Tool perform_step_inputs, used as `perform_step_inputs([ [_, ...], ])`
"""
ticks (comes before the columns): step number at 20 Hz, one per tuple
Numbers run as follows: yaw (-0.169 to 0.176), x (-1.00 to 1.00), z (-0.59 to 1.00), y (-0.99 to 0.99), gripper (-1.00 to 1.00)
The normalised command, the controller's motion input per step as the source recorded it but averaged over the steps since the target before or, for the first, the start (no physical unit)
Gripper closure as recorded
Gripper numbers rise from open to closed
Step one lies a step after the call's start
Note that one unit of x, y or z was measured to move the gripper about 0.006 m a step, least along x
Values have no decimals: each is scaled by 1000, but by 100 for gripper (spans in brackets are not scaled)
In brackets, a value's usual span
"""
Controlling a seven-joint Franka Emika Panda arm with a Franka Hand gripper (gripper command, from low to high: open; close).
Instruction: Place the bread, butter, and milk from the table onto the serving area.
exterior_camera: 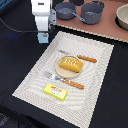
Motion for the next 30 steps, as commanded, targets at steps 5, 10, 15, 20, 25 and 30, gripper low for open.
perform_step_inputs([
  [5,23,-403,-173,212,-100],
  [10,38,-436,-183,253,-100],
  [15,17,-253,-263,64,-100],
  [20,1,-114,-268,0,-100],
  [25,0,-123,-248,0,-100],
  [30,0,-158,-202,0,100],
])
